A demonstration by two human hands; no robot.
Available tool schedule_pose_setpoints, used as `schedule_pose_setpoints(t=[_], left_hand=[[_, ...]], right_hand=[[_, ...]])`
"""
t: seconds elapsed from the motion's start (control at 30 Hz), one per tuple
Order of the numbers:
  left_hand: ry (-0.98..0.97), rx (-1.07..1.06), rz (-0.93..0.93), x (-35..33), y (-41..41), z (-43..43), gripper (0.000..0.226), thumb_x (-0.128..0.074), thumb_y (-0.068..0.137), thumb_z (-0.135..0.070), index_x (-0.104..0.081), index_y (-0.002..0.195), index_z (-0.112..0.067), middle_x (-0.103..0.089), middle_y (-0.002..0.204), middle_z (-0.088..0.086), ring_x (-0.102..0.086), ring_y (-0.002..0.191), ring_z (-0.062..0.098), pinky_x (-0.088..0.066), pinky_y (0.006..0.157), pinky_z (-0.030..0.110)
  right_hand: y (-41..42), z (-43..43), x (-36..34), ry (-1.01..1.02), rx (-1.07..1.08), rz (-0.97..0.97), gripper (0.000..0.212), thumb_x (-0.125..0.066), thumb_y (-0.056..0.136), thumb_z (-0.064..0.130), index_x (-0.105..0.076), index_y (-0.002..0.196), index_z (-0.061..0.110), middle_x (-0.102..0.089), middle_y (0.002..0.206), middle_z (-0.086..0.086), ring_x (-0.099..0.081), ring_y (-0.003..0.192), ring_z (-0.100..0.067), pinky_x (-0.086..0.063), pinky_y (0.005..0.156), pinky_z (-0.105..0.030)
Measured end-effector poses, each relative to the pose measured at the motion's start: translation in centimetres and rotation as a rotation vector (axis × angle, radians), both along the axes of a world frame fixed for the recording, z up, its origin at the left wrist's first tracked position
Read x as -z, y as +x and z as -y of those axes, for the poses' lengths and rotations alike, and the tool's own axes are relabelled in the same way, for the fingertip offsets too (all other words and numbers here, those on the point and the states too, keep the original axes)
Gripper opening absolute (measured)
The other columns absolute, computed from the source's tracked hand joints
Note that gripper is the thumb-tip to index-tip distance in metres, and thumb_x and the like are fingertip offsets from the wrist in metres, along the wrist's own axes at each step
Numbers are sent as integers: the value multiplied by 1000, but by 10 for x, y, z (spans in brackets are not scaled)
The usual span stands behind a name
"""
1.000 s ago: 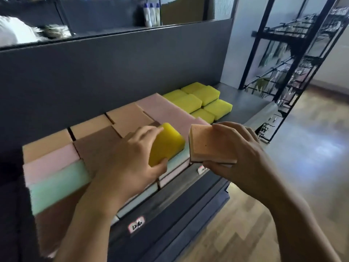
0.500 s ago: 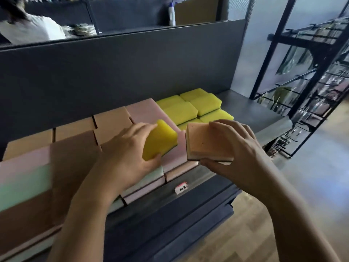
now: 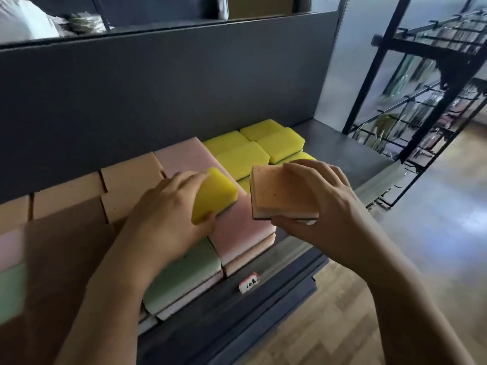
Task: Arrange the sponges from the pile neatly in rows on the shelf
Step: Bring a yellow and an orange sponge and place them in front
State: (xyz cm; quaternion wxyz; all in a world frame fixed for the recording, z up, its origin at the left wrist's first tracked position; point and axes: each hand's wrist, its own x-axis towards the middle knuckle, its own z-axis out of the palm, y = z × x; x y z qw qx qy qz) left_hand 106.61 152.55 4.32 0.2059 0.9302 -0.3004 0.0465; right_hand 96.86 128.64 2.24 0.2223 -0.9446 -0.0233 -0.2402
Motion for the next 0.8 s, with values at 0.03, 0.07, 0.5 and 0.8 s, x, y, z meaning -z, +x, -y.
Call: schedule_pose_setpoints(t=[0.03, 0.07, 0.5, 0.8], left_hand=[[10, -4, 0, 1, 0, 1, 67, -67, 84, -42, -41, 143, -27, -46, 141, -7, -47, 122, 19, -42, 98, 43], [22, -13, -10, 2, 1, 1, 67, -66, 84, -43, -39, 144, -29, -45, 141, -9, -47, 121, 18, -42, 98, 42], [-103, 53, 62, -14, -25, 74, 84, -70, 77, -49, -32, 149, -29, -31, 148, -23, -26, 133, -6, -23, 109, 17], [-176, 34, 1, 5, -43, 149, 90, -53, 71, -66, -28, 150, -30, -38, 141, -21, -42, 117, -4, -38, 80, 5]], right_hand=[[2, 2, 2, -2, -7, -6, 81, -66, 74, 63, -48, 141, 21, -47, 142, 5, -41, 129, -23, -42, 99, -42], [3, 4, 2, -1, -14, -9, 82, -66, 74, 63, -47, 141, 21, -47, 142, 4, -42, 129, -23, -44, 98, -44], [33, 69, -7, 25, -179, -13, 81, -67, 73, 63, -48, 140, 22, -47, 140, 7, -42, 128, -22, -49, 95, -49], [29, 130, -2, -19, -335, -34, 81, -65, 74, 66, -47, 140, 24, -46, 140, 9, -41, 130, -19, -50, 95, -48]])
